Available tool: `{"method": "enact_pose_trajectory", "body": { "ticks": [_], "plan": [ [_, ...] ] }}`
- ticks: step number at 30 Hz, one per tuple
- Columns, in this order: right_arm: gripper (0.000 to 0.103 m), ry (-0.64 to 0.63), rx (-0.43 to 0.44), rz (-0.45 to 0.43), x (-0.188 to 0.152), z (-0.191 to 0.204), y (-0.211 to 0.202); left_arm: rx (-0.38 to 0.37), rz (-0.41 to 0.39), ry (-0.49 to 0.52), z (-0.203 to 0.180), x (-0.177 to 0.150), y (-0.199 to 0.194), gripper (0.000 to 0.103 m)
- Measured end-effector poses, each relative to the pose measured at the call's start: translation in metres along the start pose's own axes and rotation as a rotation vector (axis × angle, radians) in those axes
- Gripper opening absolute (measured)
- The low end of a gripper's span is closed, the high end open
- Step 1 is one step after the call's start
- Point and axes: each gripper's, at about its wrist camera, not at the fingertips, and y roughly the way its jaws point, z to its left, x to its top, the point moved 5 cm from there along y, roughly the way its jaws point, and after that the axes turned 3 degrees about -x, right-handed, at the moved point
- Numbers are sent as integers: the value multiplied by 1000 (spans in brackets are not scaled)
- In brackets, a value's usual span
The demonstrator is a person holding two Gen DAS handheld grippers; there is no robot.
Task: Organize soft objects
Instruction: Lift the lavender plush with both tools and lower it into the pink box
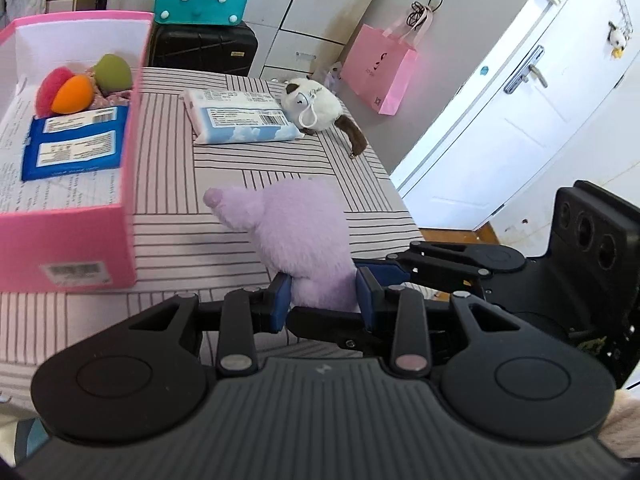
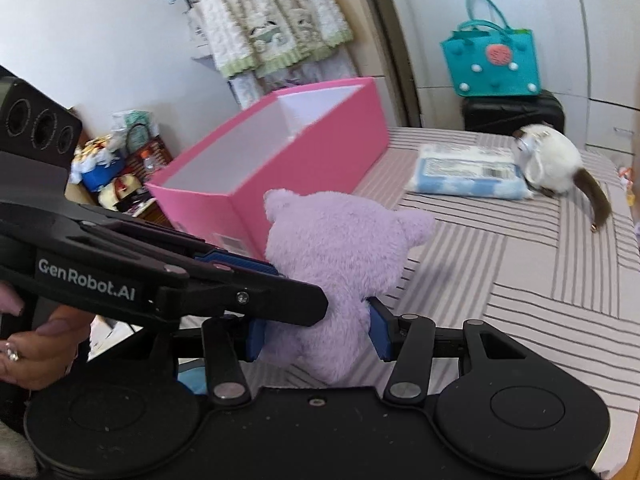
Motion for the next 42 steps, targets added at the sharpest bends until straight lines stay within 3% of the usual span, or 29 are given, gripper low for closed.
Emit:
{"method": "enact_pose_trajectory", "body": {
  "ticks": [14,17,23,26,34,40,42],
  "plan": [
    [56,-166,146,37,20,75,-26,49,-24,-37,1,-9,-87,33],
    [56,-201,182,42,29,90,-29,61,-62,-15,3,-3,-107,33],
    [56,-303,209,-30,58,112,-23,98,-139,-18,28,19,-127,33],
    [56,-363,198,-50,78,122,-8,123,-146,-30,48,36,-127,33],
    [56,-404,174,42,135,132,66,170,-103,-89,117,92,-114,34],
    [56,-340,284,118,172,122,123,174,-1,-146,168,129,-87,35],
    [56,-351,284,111,177,121,137,184,24,-156,180,136,-76,35]
  ]
}}
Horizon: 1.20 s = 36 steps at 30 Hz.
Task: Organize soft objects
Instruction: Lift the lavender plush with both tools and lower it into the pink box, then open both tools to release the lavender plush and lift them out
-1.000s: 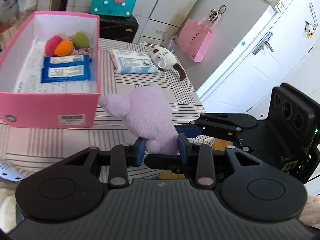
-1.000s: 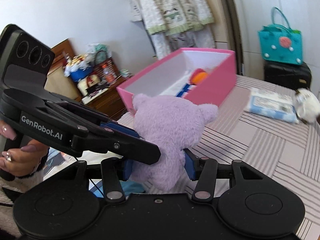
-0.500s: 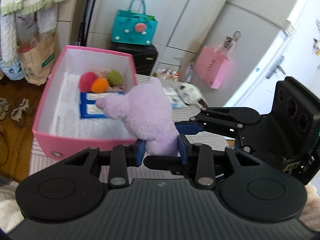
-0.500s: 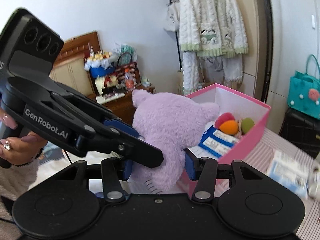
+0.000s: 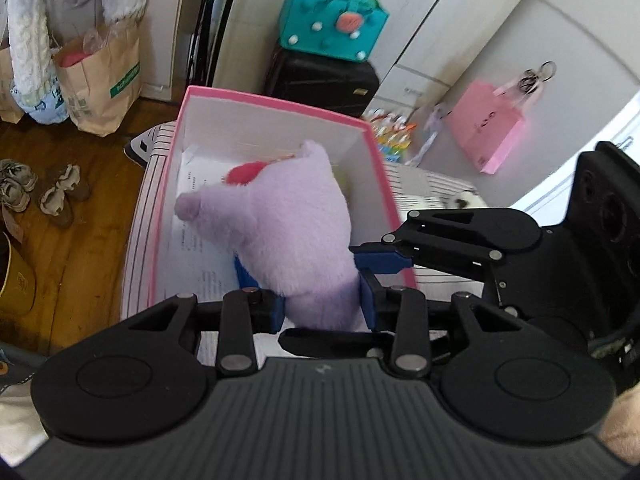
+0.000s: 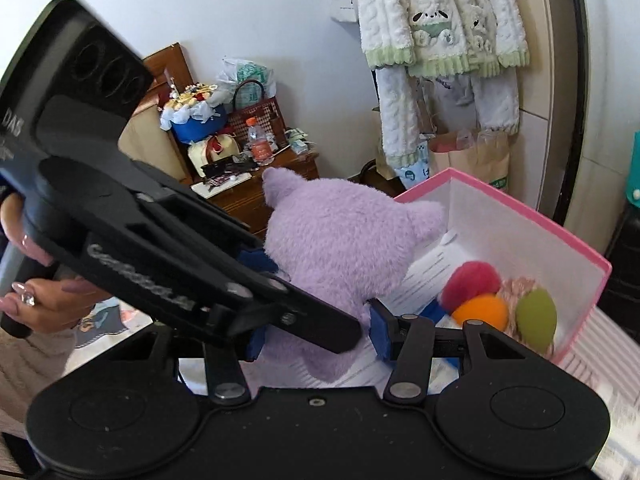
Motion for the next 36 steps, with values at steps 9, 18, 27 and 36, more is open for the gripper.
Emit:
{"method": "enact_pose_trajectory", "body": {
  "ticks": [9,18,27,36],
  "plan": [
    [55,68,-27,66,3,-36,43,7,95,-51,27,19,37,36],
    [55,25,-85,151,17,-55,68,47,47,-40,33,26,24,39],
    [57,11,-98,260,17,-69,104,105,54,9,45,37,36,36],
    [60,132,-70,370,18,-87,126,124,0,-15,58,43,31,36]
  ]
}}
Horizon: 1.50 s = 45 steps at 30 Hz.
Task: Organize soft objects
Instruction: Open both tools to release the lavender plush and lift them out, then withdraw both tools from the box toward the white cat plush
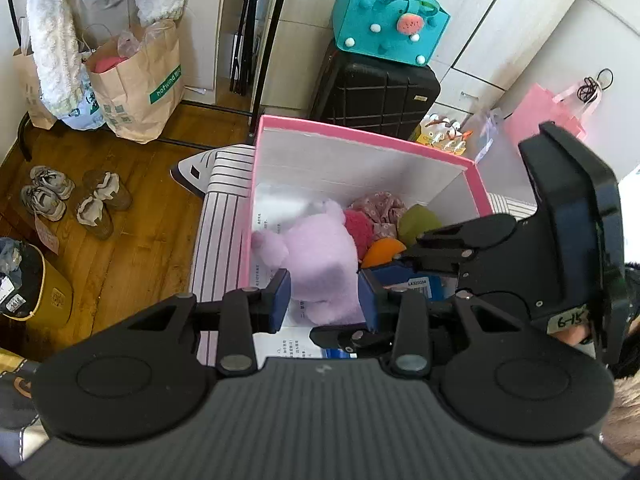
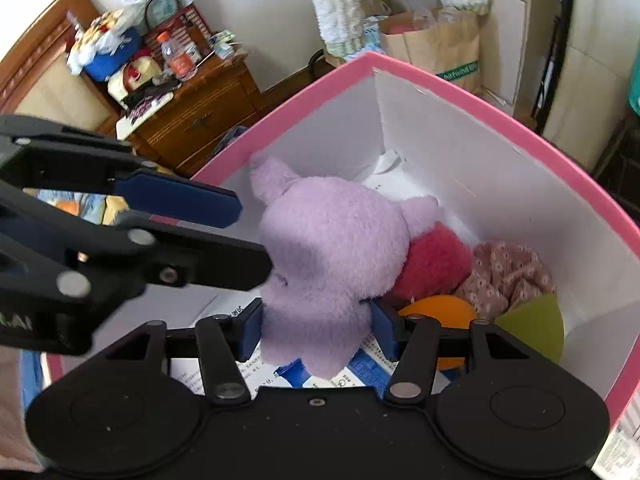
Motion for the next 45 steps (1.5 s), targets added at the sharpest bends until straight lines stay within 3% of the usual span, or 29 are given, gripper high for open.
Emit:
{"method": "enact_pose_trajectory", "body": {
  "ticks": [4,9,16,29,45],
  "plan": [
    [53,40,-4,9,-4,-2,2,3,-12,-5,2,2,0,36],
    [63,202,25,-3,-2,-3,5,3,-16,-27,1,0,1,36],
    [62,219,128,-38,-16,-2,-13,25,-30,-11,-4,-5,-9,36],
    [60,-11,10,-203,-68,35,-105,74,-45,91,-43,-39,-52,36],
    [60,-89,-64,-328,-135,63,-189,119,-74,266,-118,-96,-113,37]
  ]
}}
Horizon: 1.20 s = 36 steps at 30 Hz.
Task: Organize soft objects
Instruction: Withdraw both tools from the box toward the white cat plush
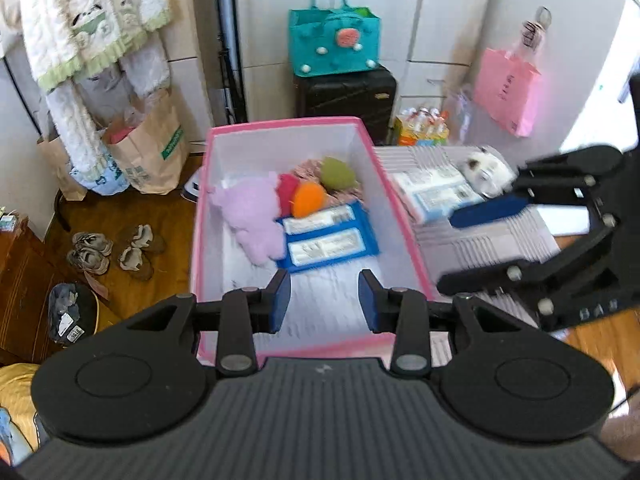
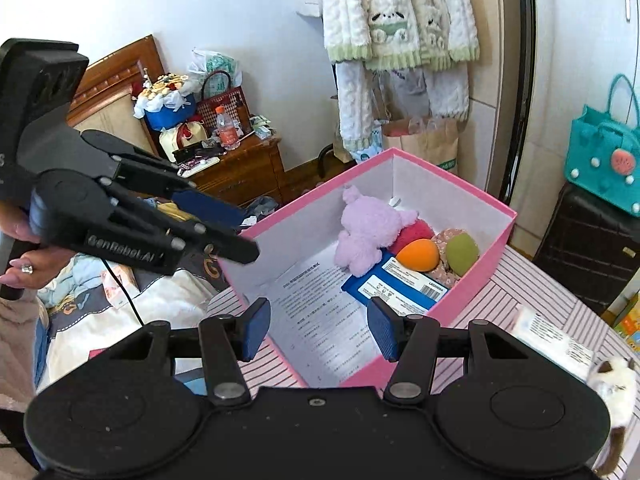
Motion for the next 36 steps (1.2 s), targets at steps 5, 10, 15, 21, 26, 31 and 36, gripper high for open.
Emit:
{"method": "enact_pose_trajectory", "body": {
  "ticks": [5,10,15,21,26,31,36],
  "plan": [
    [60,-30,-27,-24,-10,9,-28,-2,-22,64,-30,-12,-24,40],
    [60,-41,-36,-42,-25,14,-55,-5,-49,121,-58,-27,-40,44],
    [60,-53,-62,-60,-45,16,-78,-22,-44,178,-86,-46,-48,47],
    [61,-25,-23,-62,-76,14,-104,-54,-70,274,-125,-61,-58,54],
    [62,16,-58,-79,-106,2,-125,-102,-82,327,-152,-66,-54,58],
    [63,68,-103,-91,-139,-18,-137,-148,-73,345,-168,-66,-34,60],
    [65,127,-129,-91,-169,-39,-141,-160,-65,322,-174,-59,-7,61]
  ]
}}
